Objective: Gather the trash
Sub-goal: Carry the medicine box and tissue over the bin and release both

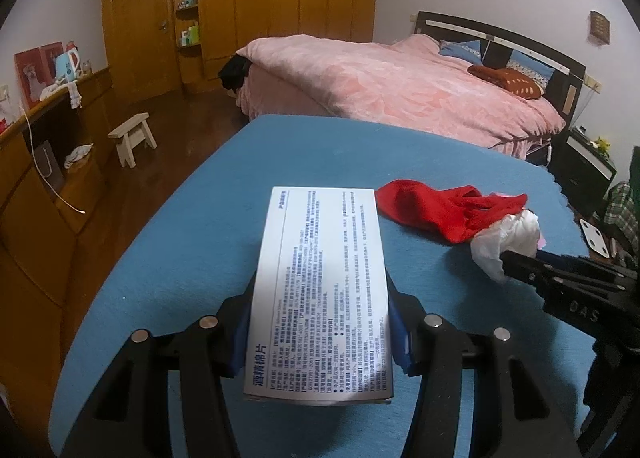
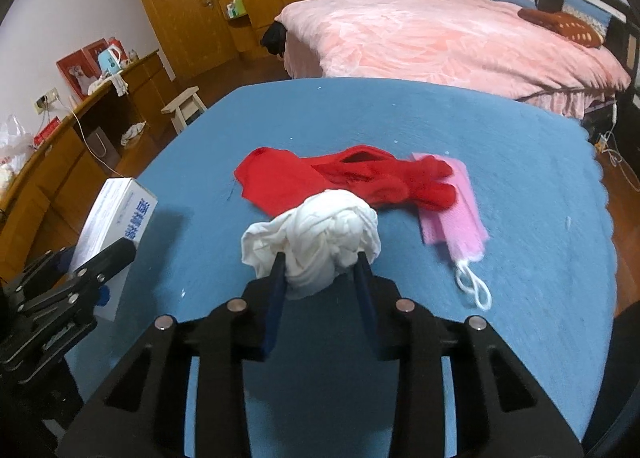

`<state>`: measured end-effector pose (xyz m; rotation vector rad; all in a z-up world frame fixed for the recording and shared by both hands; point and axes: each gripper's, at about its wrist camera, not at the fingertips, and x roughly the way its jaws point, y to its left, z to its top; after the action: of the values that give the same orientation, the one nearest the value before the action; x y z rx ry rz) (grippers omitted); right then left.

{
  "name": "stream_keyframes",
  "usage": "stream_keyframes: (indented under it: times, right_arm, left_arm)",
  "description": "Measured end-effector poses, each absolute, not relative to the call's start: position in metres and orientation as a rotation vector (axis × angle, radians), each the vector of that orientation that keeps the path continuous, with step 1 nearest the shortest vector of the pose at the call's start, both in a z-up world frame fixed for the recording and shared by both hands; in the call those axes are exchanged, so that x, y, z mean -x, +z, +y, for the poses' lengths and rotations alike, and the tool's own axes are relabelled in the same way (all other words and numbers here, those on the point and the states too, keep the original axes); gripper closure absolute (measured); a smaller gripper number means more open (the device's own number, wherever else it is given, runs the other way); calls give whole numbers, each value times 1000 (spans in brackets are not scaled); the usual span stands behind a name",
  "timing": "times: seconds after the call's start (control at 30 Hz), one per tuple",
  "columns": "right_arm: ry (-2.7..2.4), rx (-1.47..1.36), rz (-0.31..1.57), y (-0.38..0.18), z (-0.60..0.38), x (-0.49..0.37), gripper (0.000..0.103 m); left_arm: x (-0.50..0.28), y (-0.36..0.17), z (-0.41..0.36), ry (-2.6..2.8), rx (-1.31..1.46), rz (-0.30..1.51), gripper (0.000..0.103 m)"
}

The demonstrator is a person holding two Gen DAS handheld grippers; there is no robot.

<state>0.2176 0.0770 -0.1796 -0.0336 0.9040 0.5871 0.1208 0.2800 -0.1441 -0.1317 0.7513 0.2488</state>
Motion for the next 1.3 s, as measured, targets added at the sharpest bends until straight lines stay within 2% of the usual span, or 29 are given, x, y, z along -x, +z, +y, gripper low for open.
stream_keyframes:
  times: [0.67,1.3]
  right_arm:
    - [516,-12,791,-124,-14,-155,70]
    - [349,-70,681,-80,-143,-114,70]
  left_arm:
    - [-106,-95,196,126,96,676,49]
    - [-105,-62,72,-86,43,628,49]
